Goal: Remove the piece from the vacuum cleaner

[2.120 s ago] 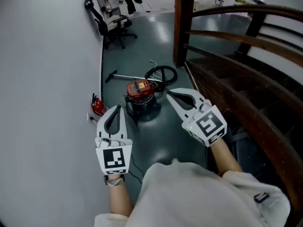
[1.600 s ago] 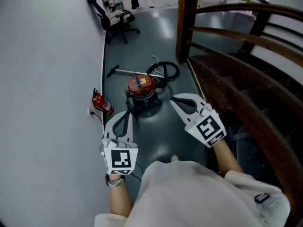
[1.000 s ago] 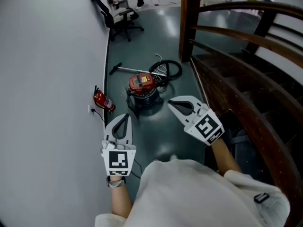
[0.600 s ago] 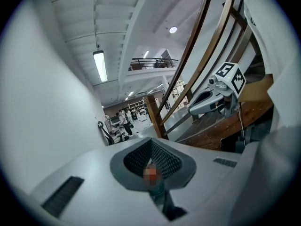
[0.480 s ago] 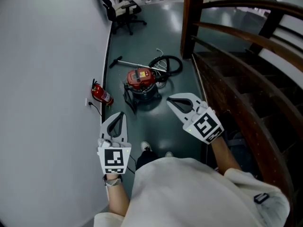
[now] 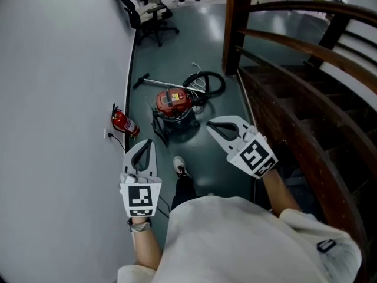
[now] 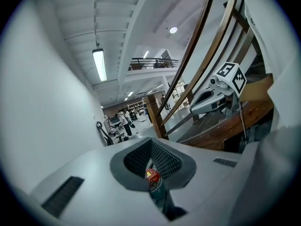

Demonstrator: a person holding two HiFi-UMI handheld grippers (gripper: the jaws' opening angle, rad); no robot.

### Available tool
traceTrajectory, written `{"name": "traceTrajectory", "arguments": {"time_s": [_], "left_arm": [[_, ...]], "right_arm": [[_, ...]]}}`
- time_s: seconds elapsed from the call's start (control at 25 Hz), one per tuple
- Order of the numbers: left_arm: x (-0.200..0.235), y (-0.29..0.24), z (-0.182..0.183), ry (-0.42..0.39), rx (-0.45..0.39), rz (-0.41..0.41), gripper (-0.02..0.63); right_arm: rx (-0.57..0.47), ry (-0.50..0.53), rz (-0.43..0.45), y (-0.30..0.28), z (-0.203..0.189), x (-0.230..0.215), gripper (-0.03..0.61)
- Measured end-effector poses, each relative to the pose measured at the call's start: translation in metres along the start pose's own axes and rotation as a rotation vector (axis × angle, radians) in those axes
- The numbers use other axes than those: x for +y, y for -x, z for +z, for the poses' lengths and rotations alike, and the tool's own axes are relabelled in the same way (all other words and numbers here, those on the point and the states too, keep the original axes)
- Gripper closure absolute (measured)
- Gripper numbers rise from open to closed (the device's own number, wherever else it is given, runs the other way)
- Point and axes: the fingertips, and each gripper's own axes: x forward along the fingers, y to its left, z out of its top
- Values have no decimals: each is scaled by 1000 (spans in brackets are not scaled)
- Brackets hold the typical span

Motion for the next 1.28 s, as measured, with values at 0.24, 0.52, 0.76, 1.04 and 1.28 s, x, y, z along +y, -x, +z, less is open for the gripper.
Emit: {"name": "traceTrajectory", "arguments": {"time_s": [0.24, 0.52, 0.76, 1.04, 1.28], "left_arm": [[32, -31, -8, 9, -20, -13, 615], [78, -73, -31, 45, -8, -22, 615], [129, -105, -39, 47, -2, -28, 615], [168, -142, -55, 46, 35, -53, 615], [199, -169, -61, 55, 39, -70, 615]], "right_arm": [[8, 1, -12, -36, 1, -20, 549], [25, 19, -9, -98, -1, -48, 549], [30, 7, -17, -149, 11, -77, 549], [53, 53, -18, -202, 23, -101, 549], [86, 53, -19, -235, 20, -119, 549]]}}
